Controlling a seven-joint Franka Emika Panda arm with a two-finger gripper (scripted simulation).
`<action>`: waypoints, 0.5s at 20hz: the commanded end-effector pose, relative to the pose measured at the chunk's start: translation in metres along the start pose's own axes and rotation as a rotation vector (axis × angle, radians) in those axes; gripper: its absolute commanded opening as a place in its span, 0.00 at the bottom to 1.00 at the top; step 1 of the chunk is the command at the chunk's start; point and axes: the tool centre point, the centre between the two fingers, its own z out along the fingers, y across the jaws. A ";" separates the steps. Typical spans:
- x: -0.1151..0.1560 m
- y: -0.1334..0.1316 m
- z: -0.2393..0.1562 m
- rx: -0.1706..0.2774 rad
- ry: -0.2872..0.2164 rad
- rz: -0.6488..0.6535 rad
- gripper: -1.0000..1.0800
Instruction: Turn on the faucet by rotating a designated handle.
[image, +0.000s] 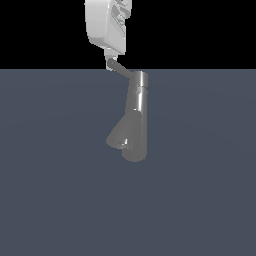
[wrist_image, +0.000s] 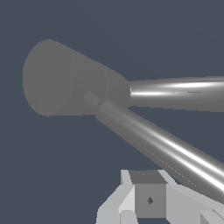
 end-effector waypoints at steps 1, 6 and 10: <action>0.006 0.010 0.000 -0.012 0.003 -0.001 0.00; 0.016 0.023 -0.005 -0.014 0.003 -0.004 0.00; 0.024 0.034 -0.009 -0.017 0.003 -0.006 0.00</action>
